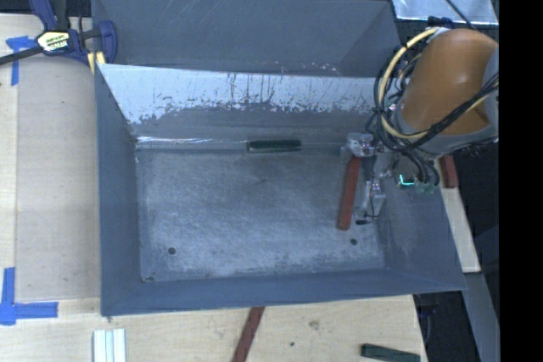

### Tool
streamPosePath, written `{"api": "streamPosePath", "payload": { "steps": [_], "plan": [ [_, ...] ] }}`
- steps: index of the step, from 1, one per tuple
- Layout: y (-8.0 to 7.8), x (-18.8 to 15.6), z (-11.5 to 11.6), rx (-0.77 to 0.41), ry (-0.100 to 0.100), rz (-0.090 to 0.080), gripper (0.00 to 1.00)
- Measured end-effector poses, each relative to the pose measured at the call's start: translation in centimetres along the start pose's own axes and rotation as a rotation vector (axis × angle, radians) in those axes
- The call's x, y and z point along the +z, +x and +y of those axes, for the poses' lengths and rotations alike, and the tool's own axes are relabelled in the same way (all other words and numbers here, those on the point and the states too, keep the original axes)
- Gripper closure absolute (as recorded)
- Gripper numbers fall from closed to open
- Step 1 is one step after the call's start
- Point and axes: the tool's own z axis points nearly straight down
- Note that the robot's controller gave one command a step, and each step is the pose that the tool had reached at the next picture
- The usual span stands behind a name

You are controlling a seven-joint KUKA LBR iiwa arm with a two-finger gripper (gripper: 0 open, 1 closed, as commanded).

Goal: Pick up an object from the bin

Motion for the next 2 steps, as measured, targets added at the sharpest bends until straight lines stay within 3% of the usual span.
{"api": "streamPosePath", "payload": {
  "steps": [1, 2],
  "plan": [
    [-0.2, -0.5, 0.0, -0.002, 0.001, -0.008, 0.0],
    [-1.0, 1.3, -0.3, -0.111, 0.003, -0.015, 0.0]
  ]
}}
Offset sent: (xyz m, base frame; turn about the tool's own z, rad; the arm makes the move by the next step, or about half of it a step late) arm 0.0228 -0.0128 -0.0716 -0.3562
